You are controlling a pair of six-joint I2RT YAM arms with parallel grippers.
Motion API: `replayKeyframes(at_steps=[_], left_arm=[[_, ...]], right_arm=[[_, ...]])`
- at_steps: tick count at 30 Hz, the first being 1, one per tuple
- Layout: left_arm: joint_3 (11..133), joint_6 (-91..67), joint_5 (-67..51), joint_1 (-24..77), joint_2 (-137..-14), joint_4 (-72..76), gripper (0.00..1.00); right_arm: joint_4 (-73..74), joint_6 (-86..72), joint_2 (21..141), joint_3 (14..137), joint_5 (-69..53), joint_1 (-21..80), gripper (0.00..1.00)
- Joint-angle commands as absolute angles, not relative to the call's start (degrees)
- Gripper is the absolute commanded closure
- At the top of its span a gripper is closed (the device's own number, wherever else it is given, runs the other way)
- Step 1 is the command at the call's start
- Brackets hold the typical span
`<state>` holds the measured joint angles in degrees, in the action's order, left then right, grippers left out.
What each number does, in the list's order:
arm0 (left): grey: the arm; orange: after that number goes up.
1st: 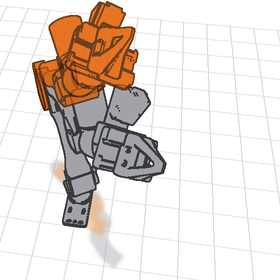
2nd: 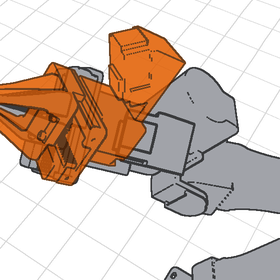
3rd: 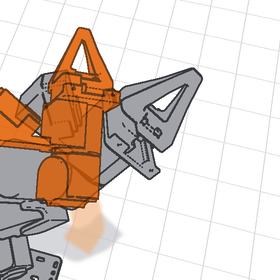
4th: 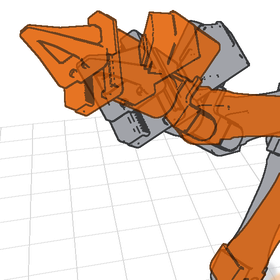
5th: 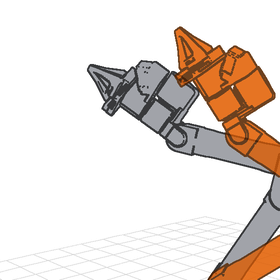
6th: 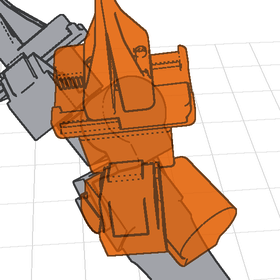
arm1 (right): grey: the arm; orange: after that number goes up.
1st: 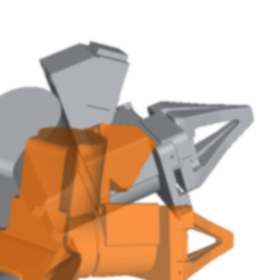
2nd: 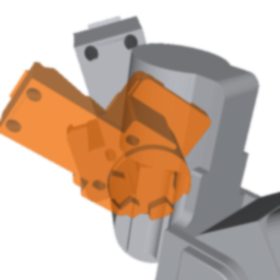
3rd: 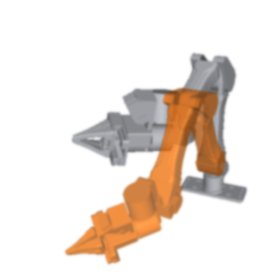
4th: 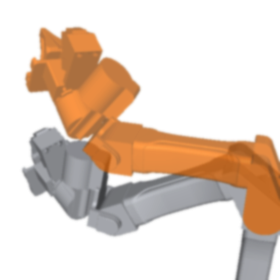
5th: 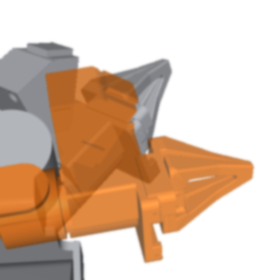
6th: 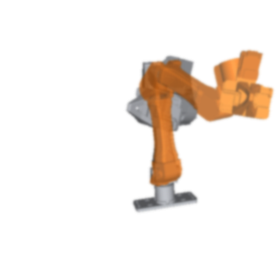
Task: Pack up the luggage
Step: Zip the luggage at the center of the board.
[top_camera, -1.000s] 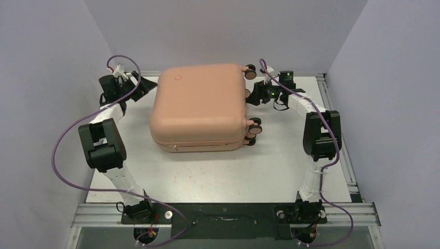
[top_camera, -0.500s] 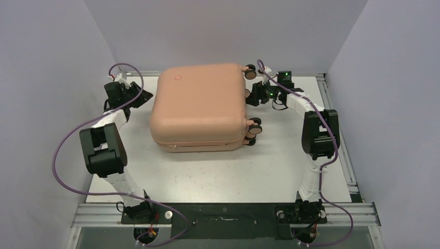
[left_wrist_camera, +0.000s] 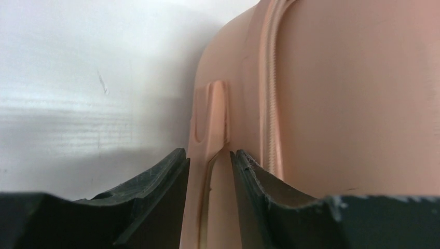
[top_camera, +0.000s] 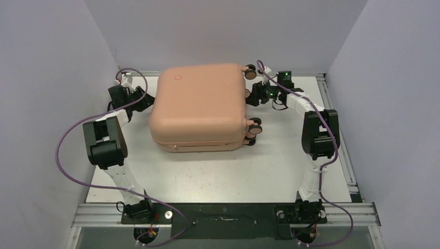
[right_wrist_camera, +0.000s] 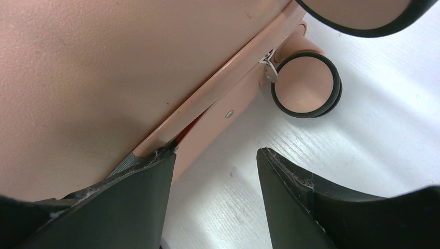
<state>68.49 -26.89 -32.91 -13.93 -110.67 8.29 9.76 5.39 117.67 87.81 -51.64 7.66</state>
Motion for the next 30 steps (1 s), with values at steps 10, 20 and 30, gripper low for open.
replayKeyframes(at_steps=[10,20,30], left_arm=[[69.5,-41.3,-53.9,-4.1,-105.6,29.0,0.58],[73.2,-53.6,-56.0,-1.1,-103.5,39.4,0.58],[74.1,-50.7,-54.4,5.7,-97.8,31.6,0.58]], right_arm=[[15.3,7.3,124.9,99.8,-55.3,15.3,0.39],[8.2,0.9,124.4,102.3,-59.5,19.0,0.39],[2.9,-4.8,120.0,99.6,-61.2,22.0,0.4]])
